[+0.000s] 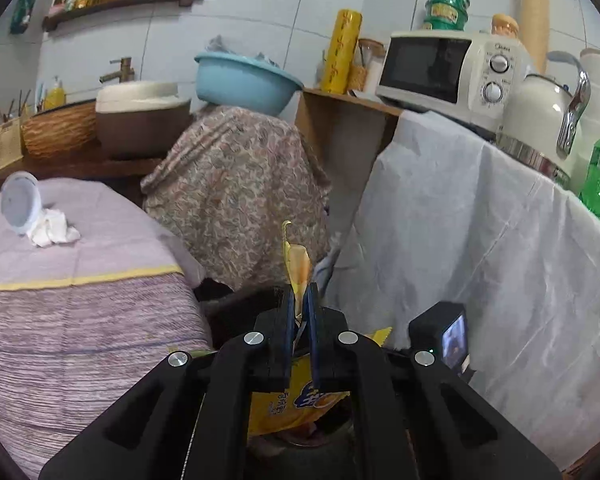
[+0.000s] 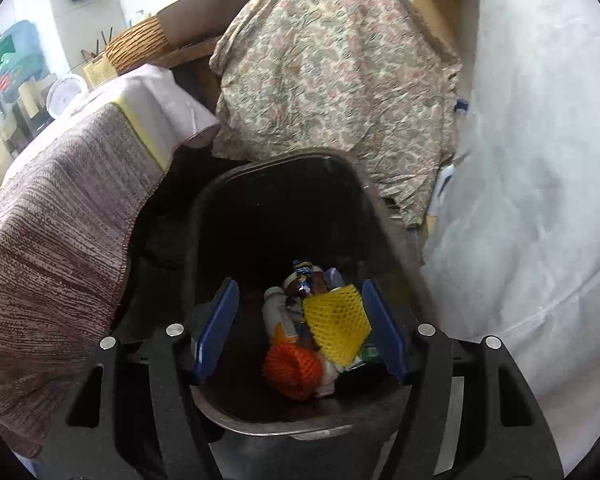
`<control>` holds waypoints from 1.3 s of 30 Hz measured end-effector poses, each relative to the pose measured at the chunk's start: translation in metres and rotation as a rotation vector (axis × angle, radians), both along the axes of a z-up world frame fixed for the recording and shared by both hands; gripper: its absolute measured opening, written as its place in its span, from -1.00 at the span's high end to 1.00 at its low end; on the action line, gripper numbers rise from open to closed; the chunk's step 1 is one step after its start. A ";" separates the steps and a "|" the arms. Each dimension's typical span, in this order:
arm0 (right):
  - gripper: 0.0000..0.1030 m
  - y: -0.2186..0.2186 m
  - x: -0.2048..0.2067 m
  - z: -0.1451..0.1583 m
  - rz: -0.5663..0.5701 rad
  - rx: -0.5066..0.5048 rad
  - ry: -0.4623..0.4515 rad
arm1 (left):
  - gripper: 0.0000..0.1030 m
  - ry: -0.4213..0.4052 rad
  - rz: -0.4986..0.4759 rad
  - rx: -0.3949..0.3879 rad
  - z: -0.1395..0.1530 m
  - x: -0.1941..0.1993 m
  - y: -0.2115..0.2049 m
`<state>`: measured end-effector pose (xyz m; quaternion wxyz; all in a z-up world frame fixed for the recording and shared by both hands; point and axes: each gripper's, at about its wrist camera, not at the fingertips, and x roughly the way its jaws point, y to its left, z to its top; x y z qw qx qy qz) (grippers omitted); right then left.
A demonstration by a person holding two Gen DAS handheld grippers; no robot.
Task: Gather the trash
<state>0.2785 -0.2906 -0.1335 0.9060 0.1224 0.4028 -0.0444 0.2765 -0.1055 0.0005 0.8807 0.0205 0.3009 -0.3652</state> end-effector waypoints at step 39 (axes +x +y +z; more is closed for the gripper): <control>-0.74 -0.070 -0.054 0.106 -0.224 -0.098 -0.237 | -0.46 0.174 -0.090 0.147 -0.116 0.024 -0.093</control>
